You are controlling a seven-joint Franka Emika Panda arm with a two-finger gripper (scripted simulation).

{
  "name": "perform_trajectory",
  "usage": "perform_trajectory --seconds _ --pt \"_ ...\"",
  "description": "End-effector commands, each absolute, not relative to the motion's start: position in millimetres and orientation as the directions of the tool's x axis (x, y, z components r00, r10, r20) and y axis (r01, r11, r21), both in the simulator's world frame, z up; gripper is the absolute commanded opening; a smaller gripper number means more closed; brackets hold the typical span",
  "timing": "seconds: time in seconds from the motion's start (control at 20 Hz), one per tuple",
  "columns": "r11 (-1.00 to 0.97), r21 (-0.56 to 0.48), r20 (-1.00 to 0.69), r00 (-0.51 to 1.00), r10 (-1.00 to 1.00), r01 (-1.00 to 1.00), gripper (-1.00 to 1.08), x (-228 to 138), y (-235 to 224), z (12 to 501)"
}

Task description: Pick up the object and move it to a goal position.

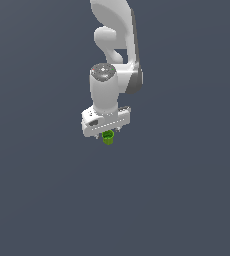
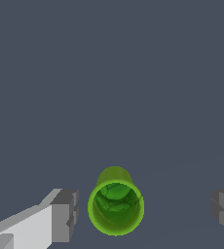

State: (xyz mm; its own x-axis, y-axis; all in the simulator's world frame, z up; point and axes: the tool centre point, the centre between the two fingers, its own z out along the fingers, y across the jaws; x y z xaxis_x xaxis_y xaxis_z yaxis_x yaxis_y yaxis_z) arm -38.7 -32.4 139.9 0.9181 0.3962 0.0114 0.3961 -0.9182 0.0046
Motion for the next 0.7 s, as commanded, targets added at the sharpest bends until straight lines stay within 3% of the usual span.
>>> perform_trajectory --seconds 0.0,0.65 --pt "-0.889 0.005 0.009 0.889 0.458 0.458 1.00 -48 -34 131" --pt "-0.743 0.001 0.001 0.743 0.669 0.669 1.00 -86 -36 98"
